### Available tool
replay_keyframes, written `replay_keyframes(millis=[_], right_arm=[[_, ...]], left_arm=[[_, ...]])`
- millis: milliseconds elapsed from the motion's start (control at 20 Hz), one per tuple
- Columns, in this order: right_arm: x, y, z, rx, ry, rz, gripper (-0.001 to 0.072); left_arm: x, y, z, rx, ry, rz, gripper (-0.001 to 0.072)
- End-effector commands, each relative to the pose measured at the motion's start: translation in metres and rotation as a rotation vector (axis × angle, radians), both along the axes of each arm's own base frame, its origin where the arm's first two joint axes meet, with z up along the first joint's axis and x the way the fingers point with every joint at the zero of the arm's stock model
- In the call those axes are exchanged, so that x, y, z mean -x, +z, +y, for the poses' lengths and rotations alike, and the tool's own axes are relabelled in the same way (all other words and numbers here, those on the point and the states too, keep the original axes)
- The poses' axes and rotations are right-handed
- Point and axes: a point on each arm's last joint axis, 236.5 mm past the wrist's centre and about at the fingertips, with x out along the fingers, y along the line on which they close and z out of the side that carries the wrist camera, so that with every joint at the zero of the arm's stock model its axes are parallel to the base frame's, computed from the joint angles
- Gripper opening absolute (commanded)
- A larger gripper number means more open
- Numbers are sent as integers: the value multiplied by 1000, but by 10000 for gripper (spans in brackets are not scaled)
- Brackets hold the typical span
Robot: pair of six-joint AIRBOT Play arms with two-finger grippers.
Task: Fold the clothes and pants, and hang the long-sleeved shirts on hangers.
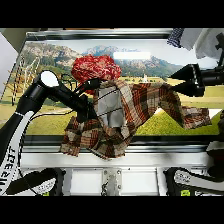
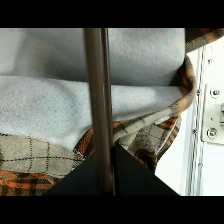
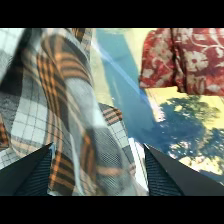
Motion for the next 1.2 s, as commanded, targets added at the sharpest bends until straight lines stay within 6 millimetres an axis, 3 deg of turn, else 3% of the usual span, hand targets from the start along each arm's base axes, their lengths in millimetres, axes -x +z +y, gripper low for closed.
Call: replay_keyframes(millis=[0, 300, 600, 1150], right_arm=[[-8, -19, 0, -99, 71, 17, 615], [-12, -42, 33, -146, 164, 89, 614], [-4, -50, 66, -163, 251, 122, 614], [2, -50, 82, -160, 292, 131, 614]], left_arm=[[0, 0, 0, 0, -3, -3, 22], [0, 0, 0, 0, -3, -3, 22], [0, 0, 0, 0, -3, -3, 22], [0, 0, 0, 0, -3, -2, 22]])
